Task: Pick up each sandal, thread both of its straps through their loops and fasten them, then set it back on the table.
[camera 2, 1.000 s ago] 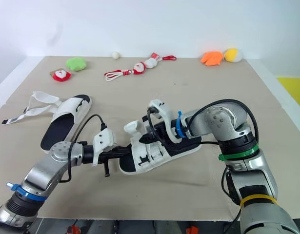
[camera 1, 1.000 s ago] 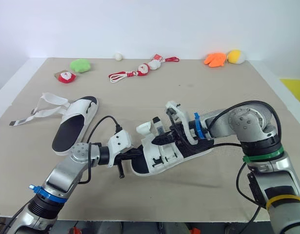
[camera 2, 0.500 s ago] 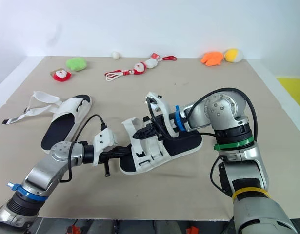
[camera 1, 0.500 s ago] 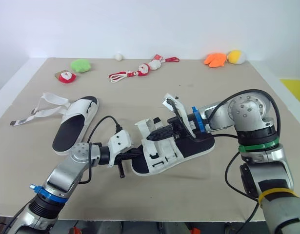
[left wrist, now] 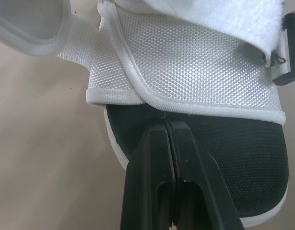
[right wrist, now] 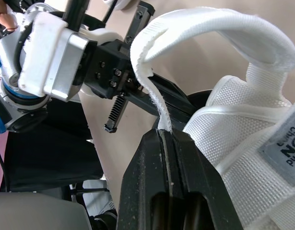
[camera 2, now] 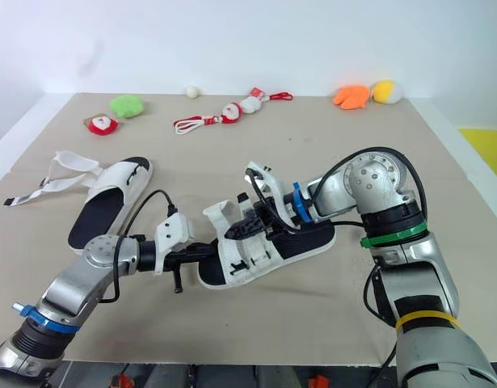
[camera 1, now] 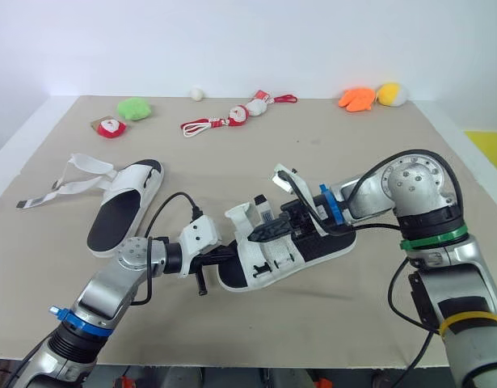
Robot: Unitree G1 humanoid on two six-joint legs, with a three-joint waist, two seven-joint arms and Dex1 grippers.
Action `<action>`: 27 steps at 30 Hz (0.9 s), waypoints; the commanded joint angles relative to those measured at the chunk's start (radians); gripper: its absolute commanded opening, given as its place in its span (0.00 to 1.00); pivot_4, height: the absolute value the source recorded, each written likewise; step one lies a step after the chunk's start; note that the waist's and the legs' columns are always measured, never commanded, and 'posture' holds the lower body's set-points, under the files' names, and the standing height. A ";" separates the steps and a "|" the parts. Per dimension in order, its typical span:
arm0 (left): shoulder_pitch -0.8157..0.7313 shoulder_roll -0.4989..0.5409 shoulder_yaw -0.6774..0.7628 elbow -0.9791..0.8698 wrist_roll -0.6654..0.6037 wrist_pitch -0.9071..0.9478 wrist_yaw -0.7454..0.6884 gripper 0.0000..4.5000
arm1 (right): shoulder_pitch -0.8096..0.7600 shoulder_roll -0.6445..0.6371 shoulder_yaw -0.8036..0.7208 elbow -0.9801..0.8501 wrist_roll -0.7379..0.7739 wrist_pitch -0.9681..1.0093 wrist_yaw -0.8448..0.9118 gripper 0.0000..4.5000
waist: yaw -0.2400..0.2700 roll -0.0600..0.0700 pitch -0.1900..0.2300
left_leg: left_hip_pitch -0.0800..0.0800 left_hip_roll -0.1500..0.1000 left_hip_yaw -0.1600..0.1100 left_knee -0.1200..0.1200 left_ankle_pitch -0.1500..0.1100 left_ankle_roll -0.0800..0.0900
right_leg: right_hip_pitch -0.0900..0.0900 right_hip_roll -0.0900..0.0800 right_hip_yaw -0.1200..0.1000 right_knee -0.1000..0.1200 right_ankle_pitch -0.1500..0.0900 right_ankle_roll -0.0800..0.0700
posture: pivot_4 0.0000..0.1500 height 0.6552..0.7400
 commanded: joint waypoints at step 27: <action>0.036 -0.008 -0.077 0.041 0.040 0.038 -0.001 0.00 | 0.077 -0.088 0.043 -0.235 0.069 0.005 -0.023 0.82 | 0.001 0.000 0.000 | -0.001 -0.002 -0.001 0.000 0.000 0.000 | 0.000 -0.001 0.001 -0.001 -0.002 -0.002 | 1.00 1.00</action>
